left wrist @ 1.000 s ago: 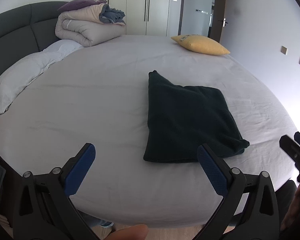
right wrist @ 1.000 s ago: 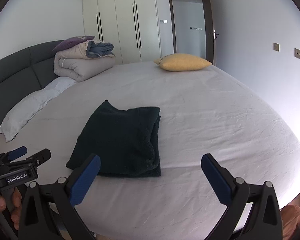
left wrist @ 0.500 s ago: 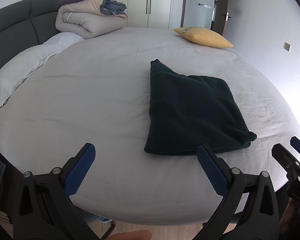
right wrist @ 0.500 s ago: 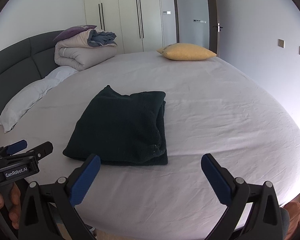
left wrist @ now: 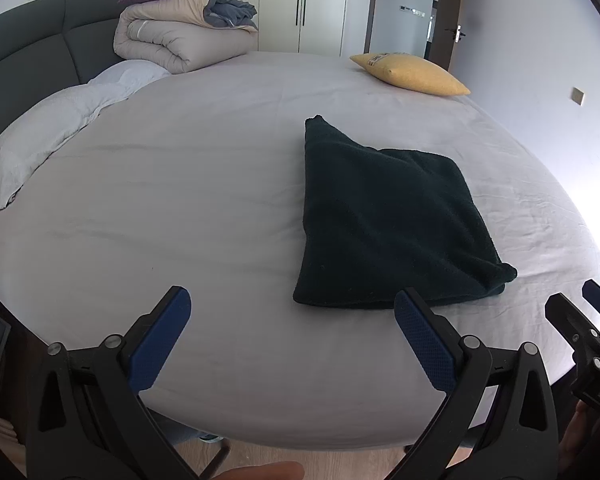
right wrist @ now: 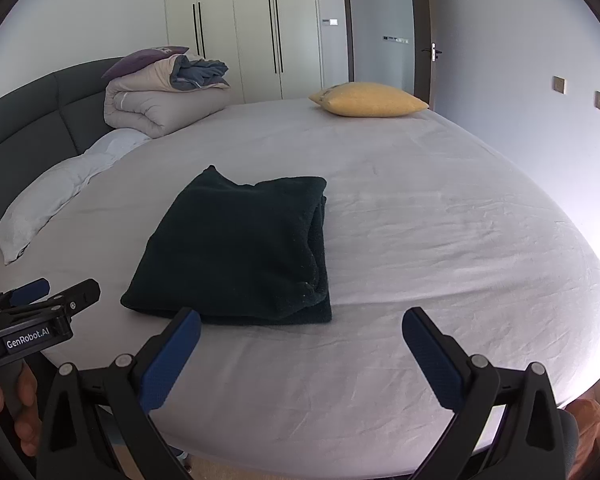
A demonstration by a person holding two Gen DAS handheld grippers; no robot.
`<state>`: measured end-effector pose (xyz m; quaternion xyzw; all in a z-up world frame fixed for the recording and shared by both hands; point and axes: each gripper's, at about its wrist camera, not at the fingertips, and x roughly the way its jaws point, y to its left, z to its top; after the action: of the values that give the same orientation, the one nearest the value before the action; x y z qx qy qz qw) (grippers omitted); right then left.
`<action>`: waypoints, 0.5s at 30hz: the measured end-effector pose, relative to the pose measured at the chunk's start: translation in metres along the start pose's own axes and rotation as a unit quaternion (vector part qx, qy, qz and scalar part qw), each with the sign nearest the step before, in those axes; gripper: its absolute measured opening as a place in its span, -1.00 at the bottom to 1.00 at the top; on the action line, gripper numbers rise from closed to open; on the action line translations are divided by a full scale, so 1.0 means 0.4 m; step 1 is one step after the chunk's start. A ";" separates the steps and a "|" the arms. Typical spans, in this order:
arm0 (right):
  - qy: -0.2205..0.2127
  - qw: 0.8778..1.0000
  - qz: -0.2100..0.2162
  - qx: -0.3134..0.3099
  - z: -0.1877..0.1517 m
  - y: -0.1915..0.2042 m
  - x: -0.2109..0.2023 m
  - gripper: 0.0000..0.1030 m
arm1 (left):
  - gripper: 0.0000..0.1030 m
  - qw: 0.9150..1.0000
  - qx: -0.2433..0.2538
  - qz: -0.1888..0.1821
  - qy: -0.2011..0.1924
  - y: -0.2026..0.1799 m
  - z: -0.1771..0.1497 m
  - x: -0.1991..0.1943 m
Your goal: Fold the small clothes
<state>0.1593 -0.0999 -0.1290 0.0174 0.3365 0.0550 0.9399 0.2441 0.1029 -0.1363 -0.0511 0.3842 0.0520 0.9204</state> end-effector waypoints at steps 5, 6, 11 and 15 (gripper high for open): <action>0.000 1.000 0.000 -0.001 0.001 -0.003 0.001 1.00 | 1.00 1.000 0.001 0.000 0.000 -0.002 0.000 0.000; 0.000 1.000 0.001 0.000 0.001 -0.004 0.001 1.00 | 1.00 1.000 0.001 0.000 0.000 -0.002 -0.001 0.000; -0.001 1.000 0.001 0.000 0.001 -0.004 0.001 1.00 | 1.00 1.000 0.004 0.000 0.001 -0.003 -0.004 0.001; -0.001 1.000 0.001 -0.001 0.001 -0.002 0.000 1.00 | 1.00 1.000 0.005 0.000 0.001 -0.004 -0.005 0.001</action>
<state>0.1595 -0.1005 -0.1287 0.0167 0.3357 0.0560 0.9401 0.2433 0.1012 -0.1378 -0.0468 0.3855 0.0505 0.9201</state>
